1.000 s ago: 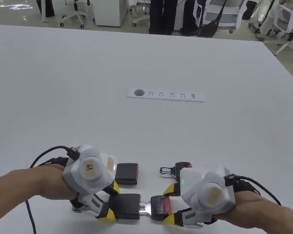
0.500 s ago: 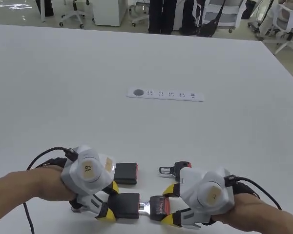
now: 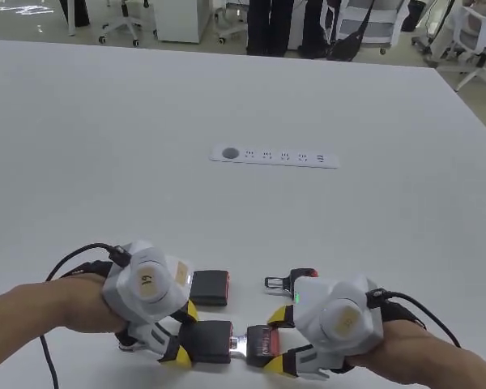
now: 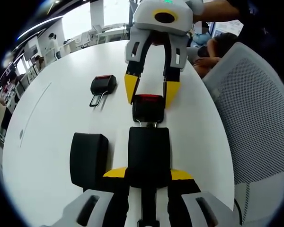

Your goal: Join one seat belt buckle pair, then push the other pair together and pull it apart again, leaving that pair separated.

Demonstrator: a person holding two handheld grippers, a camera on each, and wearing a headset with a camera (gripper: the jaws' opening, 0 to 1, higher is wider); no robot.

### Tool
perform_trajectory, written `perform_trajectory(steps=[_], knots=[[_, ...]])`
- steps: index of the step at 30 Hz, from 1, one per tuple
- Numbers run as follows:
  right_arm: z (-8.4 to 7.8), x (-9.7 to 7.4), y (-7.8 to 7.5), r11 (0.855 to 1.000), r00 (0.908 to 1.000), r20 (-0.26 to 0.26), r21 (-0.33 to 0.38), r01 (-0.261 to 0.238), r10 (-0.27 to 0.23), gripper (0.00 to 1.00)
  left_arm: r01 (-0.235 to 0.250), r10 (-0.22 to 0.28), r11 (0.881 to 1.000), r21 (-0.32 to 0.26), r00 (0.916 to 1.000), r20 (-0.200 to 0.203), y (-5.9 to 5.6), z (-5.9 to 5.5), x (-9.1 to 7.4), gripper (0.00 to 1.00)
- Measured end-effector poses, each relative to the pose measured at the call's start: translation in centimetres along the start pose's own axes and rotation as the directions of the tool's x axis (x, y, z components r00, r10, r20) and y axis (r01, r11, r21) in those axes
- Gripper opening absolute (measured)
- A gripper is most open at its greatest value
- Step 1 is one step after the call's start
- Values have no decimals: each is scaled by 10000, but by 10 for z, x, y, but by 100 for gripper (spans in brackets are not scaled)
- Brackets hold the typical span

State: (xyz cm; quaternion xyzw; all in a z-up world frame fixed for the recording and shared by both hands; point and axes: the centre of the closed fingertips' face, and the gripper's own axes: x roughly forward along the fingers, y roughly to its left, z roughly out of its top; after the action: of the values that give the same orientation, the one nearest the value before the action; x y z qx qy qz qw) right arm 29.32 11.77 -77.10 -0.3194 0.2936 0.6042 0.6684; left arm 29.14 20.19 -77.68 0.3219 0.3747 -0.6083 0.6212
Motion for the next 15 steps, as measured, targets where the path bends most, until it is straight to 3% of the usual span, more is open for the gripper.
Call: perform_trajectory(steps=[15], knots=[[7,6,2,9999,10000,2,139,9,-9,27,-47,47,10000,-48,10000,-50,1,0,1,31]])
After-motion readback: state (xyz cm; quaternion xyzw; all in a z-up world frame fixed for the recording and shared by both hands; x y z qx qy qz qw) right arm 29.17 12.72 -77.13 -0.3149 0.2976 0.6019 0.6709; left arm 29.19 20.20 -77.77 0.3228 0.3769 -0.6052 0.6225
